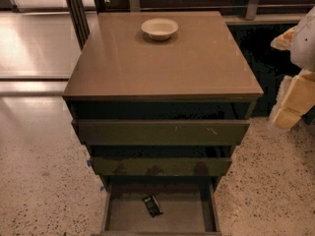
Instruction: Pick rxbar chocolate from bottom drawer and place on counter
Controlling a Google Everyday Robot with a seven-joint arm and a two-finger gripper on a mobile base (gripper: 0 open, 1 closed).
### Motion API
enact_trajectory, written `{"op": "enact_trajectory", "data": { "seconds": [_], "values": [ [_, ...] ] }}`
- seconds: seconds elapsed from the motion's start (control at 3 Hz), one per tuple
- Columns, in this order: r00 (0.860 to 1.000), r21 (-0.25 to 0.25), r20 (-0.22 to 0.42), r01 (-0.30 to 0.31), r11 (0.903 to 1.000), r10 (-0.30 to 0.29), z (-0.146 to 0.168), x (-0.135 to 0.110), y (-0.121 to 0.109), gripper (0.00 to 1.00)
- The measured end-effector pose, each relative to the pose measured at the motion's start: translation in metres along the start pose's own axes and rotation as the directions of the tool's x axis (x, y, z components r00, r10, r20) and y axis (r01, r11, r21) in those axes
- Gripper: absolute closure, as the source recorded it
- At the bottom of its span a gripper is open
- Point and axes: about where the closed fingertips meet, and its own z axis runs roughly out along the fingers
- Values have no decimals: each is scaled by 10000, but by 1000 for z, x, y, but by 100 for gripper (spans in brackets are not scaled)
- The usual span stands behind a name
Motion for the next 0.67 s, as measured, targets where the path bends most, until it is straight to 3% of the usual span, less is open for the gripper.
{"op": "enact_trajectory", "data": {
  "seconds": [0.33, 0.67],
  "values": [
    [9873, 288, 783, -1410, 9896, 1384, 23, 12, 28, 0],
    [9503, -57, 944, -2974, 9547, 2966, 90, 36, 52, 0]
  ]
}}
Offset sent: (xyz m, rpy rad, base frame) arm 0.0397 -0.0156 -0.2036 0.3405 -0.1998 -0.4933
